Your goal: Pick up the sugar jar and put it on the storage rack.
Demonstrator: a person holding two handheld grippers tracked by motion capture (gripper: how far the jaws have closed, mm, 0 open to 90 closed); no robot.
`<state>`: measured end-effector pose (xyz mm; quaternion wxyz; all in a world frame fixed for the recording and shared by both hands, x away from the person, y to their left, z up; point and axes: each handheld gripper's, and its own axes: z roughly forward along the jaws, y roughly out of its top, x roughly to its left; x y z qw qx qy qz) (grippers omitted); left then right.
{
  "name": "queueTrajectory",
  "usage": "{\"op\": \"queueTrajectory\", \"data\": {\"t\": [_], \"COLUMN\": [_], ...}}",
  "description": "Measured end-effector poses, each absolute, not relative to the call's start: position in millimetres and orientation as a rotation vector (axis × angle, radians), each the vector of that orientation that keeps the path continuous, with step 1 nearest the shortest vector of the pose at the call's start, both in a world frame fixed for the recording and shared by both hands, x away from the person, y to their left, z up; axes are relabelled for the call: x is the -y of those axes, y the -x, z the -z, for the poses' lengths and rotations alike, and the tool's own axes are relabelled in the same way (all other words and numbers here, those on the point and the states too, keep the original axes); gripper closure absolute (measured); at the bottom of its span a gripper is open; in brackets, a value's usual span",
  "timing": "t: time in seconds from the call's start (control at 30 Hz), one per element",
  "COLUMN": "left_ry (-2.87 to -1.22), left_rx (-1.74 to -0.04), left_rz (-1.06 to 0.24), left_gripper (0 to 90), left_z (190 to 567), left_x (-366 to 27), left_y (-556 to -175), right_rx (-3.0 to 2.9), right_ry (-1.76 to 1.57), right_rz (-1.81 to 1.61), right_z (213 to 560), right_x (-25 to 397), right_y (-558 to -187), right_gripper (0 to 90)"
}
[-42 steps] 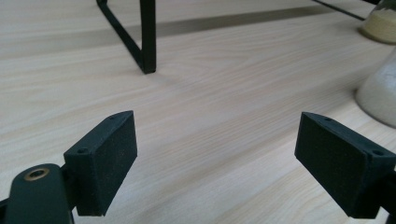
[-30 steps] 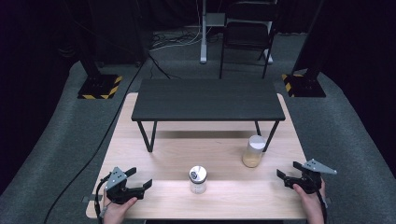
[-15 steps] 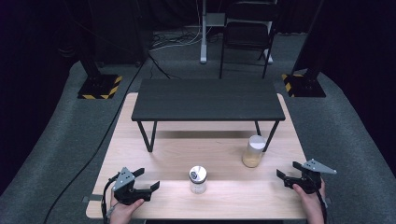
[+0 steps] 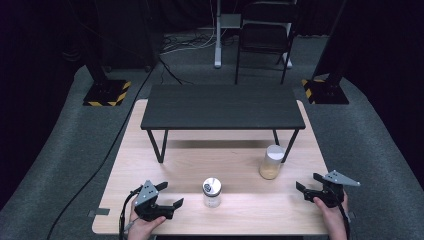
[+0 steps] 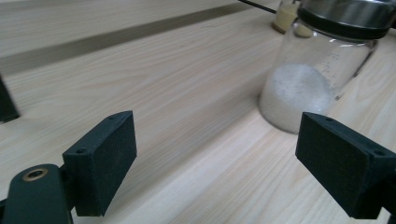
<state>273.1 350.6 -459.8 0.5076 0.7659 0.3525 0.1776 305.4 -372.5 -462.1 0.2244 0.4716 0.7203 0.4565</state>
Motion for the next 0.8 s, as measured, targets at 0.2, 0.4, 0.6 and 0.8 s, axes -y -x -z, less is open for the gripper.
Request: {"op": "queueTrajectory", "data": {"t": [0.2, 0.4, 0.6, 0.8], "left_ry": [-1.86, -1.881, -1.899, -1.906], "left_rx": [-0.822, -0.787, -0.762, -0.73], "left_rz": [-0.421, -0.416, -0.408, -0.383], "left_gripper": [12.2, 12.2, 12.2, 11.3], "left_z": [459, 459, 460, 462], "left_x": [-336, -317, -299, -281], "left_y": [-277, -283, -289, -295], "right_rx": [-1.989, -1.989, -1.991, -1.992], "right_ry": [-1.301, -1.301, -1.301, -1.301], "right_rz": [-1.259, -1.258, -1.258, -1.26], "right_z": [462, 462, 462, 462], "right_x": [372, 372, 372, 373], "right_y": [-306, -306, -306, -306], "right_gripper": [11.8, 11.8, 11.8, 11.8]}}
